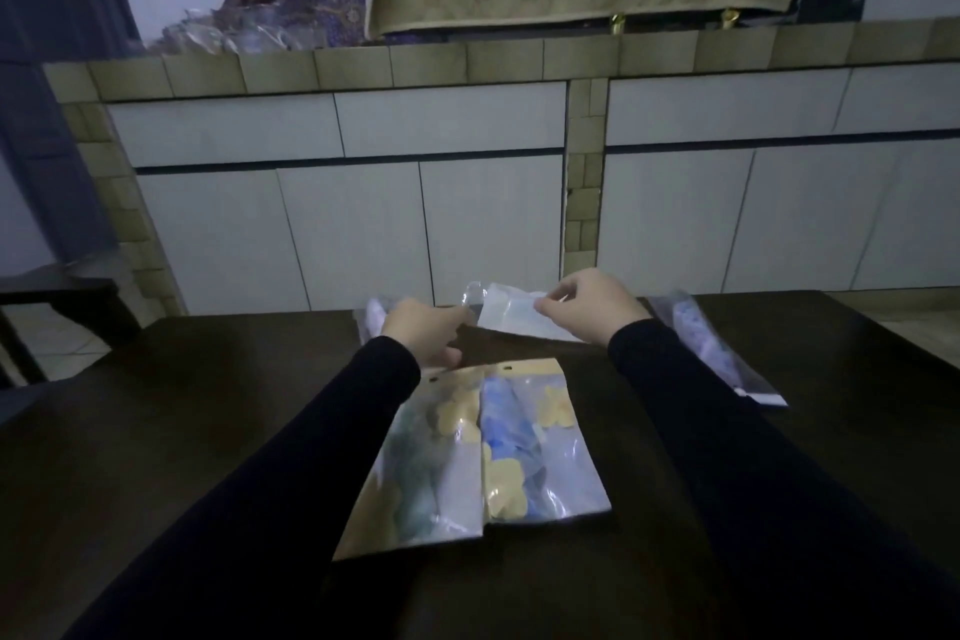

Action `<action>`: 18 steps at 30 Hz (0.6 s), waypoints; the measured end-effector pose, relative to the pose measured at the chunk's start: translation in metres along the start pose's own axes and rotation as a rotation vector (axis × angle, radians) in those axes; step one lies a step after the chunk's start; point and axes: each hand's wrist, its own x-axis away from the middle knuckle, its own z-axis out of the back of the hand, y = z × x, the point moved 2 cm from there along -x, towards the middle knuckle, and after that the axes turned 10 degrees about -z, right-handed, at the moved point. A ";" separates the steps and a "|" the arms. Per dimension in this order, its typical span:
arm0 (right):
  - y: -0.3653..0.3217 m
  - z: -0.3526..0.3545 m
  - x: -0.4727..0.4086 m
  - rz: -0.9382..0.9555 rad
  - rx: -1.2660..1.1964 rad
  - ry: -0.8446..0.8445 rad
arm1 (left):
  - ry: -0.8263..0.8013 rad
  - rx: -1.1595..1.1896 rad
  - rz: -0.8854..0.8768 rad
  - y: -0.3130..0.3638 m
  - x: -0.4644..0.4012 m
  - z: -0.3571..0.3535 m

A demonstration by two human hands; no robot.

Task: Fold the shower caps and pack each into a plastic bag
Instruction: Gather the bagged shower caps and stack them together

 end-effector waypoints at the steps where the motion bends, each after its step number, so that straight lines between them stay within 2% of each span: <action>1: 0.002 -0.005 -0.012 0.008 0.010 0.028 | -0.005 0.088 0.043 -0.002 -0.009 -0.003; 4: 0.007 -0.019 -0.048 0.025 0.049 0.091 | -0.083 0.097 0.120 -0.013 -0.033 -0.018; 7: 0.013 -0.027 -0.084 -0.004 0.150 0.120 | -0.130 -0.023 0.068 -0.026 -0.059 -0.030; 9: 0.022 -0.036 -0.104 -0.057 0.246 0.043 | -0.142 -0.073 0.023 -0.033 -0.073 -0.036; 12: 0.032 -0.041 -0.118 -0.112 0.265 -0.078 | -0.171 -0.113 -0.002 -0.036 -0.080 -0.039; 15: 0.034 -0.034 -0.118 -0.092 0.229 -0.083 | -0.144 -0.029 -0.034 -0.032 -0.088 -0.037; 18: 0.026 -0.022 -0.105 -0.031 0.022 -0.117 | -0.101 0.152 -0.126 -0.022 -0.084 -0.032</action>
